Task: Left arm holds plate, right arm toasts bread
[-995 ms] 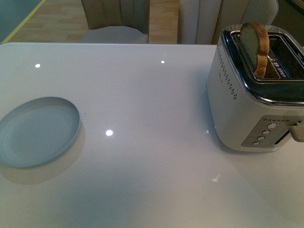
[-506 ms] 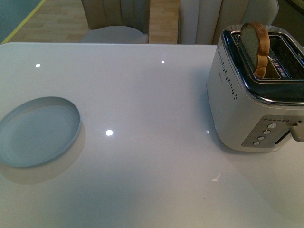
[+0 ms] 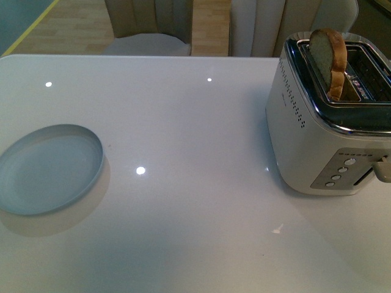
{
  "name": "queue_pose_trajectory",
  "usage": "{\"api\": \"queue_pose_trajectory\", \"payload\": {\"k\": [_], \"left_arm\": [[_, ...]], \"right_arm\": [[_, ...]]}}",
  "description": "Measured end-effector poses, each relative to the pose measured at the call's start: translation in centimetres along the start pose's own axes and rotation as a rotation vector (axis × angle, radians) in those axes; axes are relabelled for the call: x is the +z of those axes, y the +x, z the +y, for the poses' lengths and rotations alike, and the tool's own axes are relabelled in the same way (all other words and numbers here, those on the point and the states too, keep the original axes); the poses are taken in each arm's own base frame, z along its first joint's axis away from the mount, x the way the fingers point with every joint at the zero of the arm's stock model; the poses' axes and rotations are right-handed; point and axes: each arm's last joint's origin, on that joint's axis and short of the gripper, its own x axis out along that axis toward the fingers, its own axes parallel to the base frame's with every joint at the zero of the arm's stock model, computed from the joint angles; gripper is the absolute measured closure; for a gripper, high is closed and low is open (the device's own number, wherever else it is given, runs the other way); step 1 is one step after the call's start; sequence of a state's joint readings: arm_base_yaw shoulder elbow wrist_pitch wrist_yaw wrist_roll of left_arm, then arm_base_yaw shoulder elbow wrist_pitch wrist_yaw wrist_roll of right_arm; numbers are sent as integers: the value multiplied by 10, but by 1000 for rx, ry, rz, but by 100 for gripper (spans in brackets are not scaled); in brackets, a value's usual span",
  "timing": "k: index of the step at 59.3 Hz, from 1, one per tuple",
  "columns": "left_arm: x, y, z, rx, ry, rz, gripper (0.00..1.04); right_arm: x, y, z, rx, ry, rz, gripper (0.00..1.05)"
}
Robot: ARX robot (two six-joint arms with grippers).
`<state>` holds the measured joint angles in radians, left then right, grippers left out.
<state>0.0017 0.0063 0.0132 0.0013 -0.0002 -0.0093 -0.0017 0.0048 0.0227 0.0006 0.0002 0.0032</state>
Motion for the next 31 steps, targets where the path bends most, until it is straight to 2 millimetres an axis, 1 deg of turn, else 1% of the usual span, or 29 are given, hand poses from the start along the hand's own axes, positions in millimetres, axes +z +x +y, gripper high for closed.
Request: {"api": "queue_pose_trajectory", "payload": {"k": [31], "left_arm": [[0,0,0,0,0,0,7]], "right_arm": [[0,0,0,0,0,0,9]]}}
